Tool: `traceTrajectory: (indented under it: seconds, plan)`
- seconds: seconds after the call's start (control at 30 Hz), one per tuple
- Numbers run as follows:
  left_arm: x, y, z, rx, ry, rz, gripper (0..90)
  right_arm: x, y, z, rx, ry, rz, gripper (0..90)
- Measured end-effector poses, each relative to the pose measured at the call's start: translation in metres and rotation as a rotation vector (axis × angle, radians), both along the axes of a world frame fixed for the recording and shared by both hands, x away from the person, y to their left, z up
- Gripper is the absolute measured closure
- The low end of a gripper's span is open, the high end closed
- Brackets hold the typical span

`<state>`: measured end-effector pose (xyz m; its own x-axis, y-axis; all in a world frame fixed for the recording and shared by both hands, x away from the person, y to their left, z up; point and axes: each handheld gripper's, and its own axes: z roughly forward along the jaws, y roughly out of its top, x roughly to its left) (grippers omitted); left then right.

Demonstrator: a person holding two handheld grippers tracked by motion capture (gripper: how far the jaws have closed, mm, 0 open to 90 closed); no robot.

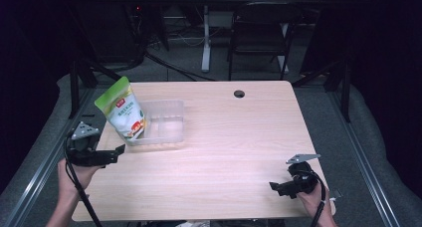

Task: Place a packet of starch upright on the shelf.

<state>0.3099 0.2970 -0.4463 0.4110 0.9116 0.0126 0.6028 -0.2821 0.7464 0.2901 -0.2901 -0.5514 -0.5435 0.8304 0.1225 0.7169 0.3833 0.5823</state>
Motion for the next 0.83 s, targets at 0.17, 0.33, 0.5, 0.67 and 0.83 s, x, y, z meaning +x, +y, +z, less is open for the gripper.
traceTrajectory:
  seconds: [0.17,0.33,0.5,0.67,0.83]
  plan:
    - [-0.003,-0.008,-0.013,-0.011,0.046,-0.024,5.9,-0.001,0.000,0.000,-0.003,-0.004,-0.006,2.3]
    - [-0.007,-0.016,-0.026,-0.004,0.081,-0.042,4.9,-0.001,0.000,0.000,-0.003,-0.008,-0.006,2.2]
    - [-0.013,-0.023,-0.041,0.002,0.114,-0.052,3.6,-0.001,0.000,0.000,-0.002,-0.005,-0.003,2.3]
    - [-0.015,-0.024,-0.051,0.003,0.138,-0.057,2.7,-0.001,-0.001,0.000,0.000,-0.005,-0.003,2.2]
    - [-0.015,-0.021,-0.057,-0.008,0.132,-0.053,1.6,-0.003,0.000,0.002,0.000,-0.019,0.008,2.2]
